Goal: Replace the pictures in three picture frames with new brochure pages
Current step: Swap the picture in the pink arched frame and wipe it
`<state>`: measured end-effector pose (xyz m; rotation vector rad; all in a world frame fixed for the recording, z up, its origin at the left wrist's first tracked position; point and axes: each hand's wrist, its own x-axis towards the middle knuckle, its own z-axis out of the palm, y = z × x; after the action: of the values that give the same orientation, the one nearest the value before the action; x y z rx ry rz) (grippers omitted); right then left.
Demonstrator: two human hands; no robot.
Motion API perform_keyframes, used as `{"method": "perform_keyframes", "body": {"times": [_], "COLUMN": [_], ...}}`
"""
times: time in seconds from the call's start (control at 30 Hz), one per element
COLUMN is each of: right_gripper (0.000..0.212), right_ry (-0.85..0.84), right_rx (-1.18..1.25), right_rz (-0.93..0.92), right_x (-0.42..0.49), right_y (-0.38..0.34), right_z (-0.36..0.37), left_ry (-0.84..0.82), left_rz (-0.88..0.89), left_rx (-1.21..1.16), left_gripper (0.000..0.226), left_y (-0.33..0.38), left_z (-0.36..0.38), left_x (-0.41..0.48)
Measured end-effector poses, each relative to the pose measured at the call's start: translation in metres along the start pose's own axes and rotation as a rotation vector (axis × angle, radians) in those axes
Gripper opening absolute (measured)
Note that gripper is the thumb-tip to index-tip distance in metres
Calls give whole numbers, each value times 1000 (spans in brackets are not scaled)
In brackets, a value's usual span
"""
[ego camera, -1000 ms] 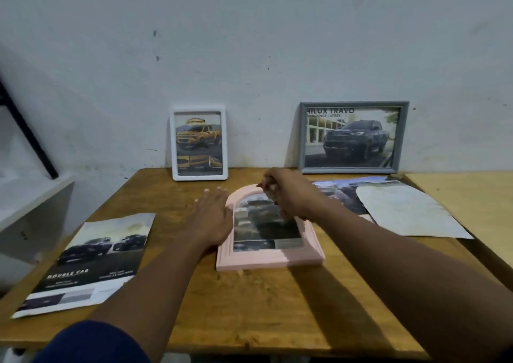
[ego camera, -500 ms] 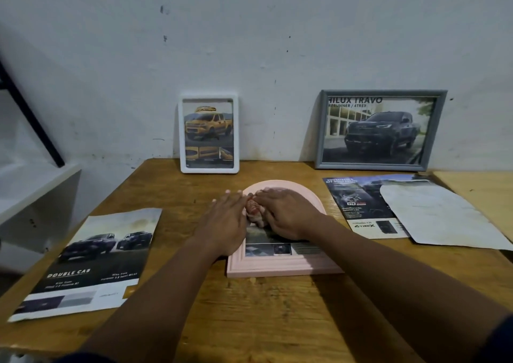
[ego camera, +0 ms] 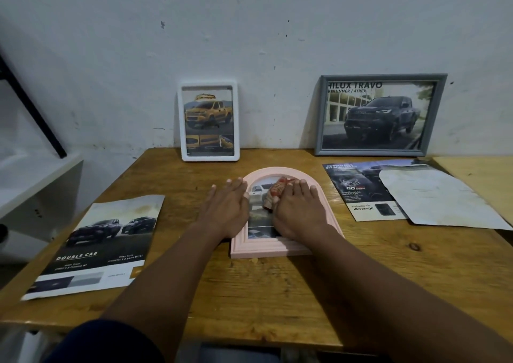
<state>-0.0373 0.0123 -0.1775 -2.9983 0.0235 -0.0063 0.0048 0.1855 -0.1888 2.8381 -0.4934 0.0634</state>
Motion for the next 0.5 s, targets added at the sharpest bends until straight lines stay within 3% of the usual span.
{"method": "perform_keyframes", "body": {"times": [0.2,0.37,0.5], "right_gripper": [58,53,57], "right_ry": [9,-75,-83], "right_rx": [180,223,93], "right_rz": [-229,-426,-360], "right_x": [6,2,-7], "right_y": [-33,0,28], "right_z": [8,-2,-8], "left_ry": [-2,19,2], "left_rz": [-11,-11,-5], "left_rx": [-87,-79,-20], "left_gripper": [54,54,55], "left_y": [-4,-5,-7], "left_z": [4,6,6], "left_x": [3,2,0]}}
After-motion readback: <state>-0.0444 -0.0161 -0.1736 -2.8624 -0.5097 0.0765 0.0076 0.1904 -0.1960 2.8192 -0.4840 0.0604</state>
